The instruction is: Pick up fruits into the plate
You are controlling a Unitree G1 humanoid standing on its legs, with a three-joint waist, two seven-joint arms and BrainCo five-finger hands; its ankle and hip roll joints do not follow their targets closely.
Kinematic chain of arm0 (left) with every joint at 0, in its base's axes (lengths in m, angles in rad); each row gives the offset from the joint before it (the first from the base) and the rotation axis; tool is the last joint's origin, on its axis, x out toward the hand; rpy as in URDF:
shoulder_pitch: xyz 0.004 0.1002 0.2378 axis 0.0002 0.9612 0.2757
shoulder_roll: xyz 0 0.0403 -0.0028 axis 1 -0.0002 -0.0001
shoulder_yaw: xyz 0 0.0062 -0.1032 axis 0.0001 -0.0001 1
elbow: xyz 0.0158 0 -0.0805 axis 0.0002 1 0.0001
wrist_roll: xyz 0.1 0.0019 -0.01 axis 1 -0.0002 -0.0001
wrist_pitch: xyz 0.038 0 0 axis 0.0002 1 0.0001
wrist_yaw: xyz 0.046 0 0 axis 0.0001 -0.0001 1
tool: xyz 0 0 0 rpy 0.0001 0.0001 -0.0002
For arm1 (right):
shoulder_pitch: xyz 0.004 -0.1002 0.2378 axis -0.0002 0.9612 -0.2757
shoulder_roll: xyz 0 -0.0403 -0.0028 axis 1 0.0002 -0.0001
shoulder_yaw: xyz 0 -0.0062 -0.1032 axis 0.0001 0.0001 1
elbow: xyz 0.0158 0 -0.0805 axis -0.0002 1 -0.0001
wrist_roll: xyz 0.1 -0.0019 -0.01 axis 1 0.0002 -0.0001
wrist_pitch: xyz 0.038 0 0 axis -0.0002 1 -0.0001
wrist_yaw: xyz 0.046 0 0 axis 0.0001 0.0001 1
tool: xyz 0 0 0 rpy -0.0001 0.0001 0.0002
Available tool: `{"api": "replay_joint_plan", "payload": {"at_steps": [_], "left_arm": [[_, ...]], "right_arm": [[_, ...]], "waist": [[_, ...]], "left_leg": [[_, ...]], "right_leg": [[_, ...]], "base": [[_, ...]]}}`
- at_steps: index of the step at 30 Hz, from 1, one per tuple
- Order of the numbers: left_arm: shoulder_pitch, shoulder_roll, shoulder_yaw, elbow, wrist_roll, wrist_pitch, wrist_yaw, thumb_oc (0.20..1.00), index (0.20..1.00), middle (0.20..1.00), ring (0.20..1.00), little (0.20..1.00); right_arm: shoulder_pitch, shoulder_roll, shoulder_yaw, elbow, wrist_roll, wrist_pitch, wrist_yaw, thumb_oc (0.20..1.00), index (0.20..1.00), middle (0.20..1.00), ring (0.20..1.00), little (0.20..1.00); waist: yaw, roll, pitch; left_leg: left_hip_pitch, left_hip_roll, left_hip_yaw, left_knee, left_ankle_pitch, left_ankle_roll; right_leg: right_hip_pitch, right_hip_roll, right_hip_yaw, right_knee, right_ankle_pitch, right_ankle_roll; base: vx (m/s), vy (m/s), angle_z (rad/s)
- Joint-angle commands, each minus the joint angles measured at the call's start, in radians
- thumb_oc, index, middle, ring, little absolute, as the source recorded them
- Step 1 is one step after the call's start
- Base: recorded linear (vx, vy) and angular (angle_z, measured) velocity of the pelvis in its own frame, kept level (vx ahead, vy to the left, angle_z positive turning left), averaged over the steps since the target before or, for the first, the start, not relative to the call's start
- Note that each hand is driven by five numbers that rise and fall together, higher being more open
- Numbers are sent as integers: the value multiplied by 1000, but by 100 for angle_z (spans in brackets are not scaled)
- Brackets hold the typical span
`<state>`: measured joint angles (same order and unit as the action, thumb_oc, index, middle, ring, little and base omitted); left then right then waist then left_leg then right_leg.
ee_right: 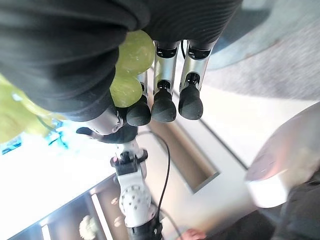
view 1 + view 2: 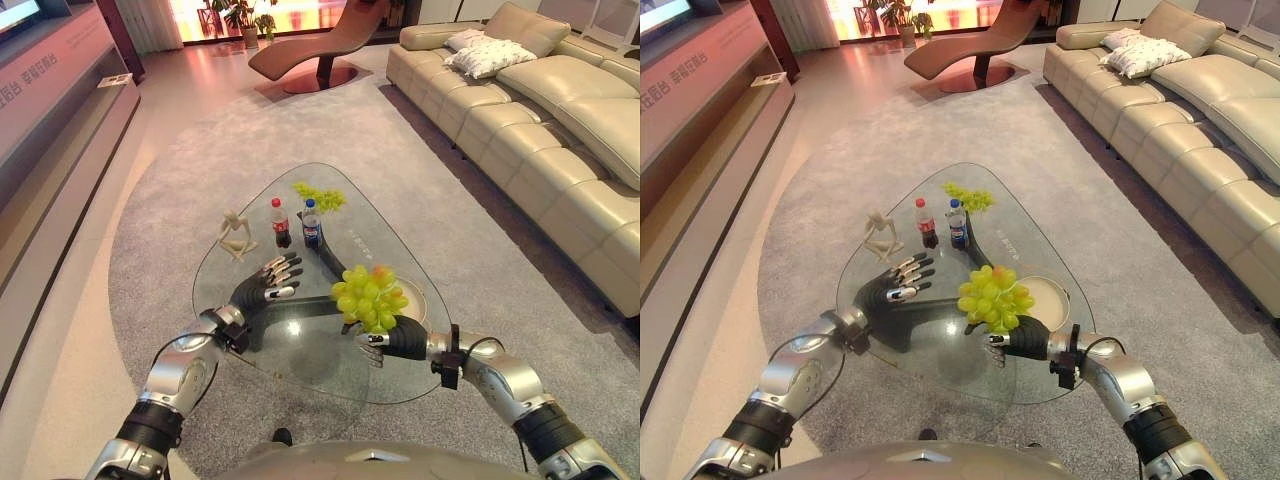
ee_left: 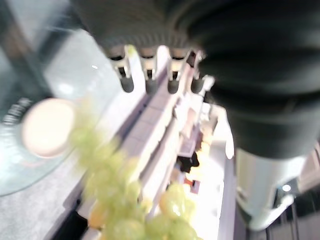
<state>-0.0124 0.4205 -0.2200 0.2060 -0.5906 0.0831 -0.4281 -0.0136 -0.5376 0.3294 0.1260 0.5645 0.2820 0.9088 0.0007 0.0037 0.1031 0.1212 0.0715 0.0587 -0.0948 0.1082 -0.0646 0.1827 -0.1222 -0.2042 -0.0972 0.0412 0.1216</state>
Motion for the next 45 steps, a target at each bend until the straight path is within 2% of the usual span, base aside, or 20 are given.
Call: {"api": "replay_joint_plan", "payload": {"at_steps": [1,6,11,17,18,22,26,31,33,36,38,45], "left_arm": [[-53,6,66,87,-26,-64,8,1000,1000,1000,1000,1000],[-28,6,65,311,54,-41,36,1000,1000,1000,1000,1000],[16,-20,81,626,115,-20,34,1000,1000,1000,1000,1000],[47,-46,105,891,147,-39,16,1000,1000,1000,1000,1000],[59,-52,100,948,163,-63,9,1000,1000,1000,1000,1000],[71,-62,96,1013,166,-46,34,1000,1000,1000,1000,1000],[52,-59,83,1047,185,-34,55,1000,1000,1000,1000,1000],[2,-43,50,1034,158,-36,79,1000,1000,1000,1000,1000],[-36,-35,25,1017,136,-50,79,1000,1000,1000,1000,1000],[-57,-35,4,998,118,-56,82,1000,1000,1000,1000,1000],[-80,-36,-21,960,97,-55,82,1000,1000,1000,1000,1000],[-115,-38,-79,929,53,-64,84,1000,1000,1000,1000,1000]], "right_arm": [[-61,3,-55,-15,-11,-98,61,200,200,200,200,200],[-92,-64,-99,34,-41,-99,38,200,200,200,200,200],[-144,-119,-140,113,-67,-115,-8,200,200,200,200,200],[-226,-151,-123,245,-144,-153,-87,200,200,200,200,200],[-244,-157,-119,284,-158,-161,-106,200,200,200,200,200],[-282,-177,-104,361,-182,-154,-153,200,200,200,200,200],[-333,-190,-90,487,-194,-176,-188,200,200,200,200,200],[-418,-208,-78,620,-171,-195,-223,200,200,200,200,200],[-471,-212,-74,688,-151,-205,-258,200,200,200,200,200],[-507,-215,-73,732,-156,-213,-278,200,200,200,200,200],[-551,-231,-69,785,-161,-199,-305,200,200,200,200,200],[-652,-239,-76,901,-140,-173,-321,200,200,200,200,200]], "waist": [[21,-49,22],[32,-57,27],[41,-60,43],[54,-71,66],[58,-74,72],[73,-78,86],[92,-80,108],[108,-69,168],[115,-56,212],[119,-41,238],[125,-14,273],[129,34,324]], "left_leg": [[66,-21,13,7,-109,6],[61,-19,7,7,-105,2],[48,-18,2,7,-102,1],[29,-15,-2,7,-102,0],[26,-15,-4,7,-104,0],[13,-15,-14,7,-105,1],[-13,-16,-32,7,-98,2],[-64,-19,-59,7,-81,4],[-103,-22,-75,7,-66,6],[-126,-26,-85,7,-58,8],[-158,-34,-103,7,-44,8],[-210,-50,-128,17,-27,7]], "right_leg": [[17,-14,-2,11,16,-3],[12,-16,-11,15,17,-1],[0,-15,-15,21,18,0],[-17,-12,-22,28,11,-4],[-18,-11,-23,29,9,-6],[-26,-8,-26,30,5,-8],[-49,-4,-29,34,7,-11],[-100,3,-31,50,7,-17],[-138,6,-34,63,9,-21],[-161,7,-36,70,8,-25],[-189,6,-43,77,12,-28],[-246,-4,-63,102,13,-34]], "base": [[41,-37,5],[18,-27,4],[7,-8,5],[-11,-7,6],[17,-13,5],[10,-9,10],[-20,-28,15],[-103,-31,19],[-182,-37,25],[-130,0,23],[-117,22,17],[-75,15,13]]}}
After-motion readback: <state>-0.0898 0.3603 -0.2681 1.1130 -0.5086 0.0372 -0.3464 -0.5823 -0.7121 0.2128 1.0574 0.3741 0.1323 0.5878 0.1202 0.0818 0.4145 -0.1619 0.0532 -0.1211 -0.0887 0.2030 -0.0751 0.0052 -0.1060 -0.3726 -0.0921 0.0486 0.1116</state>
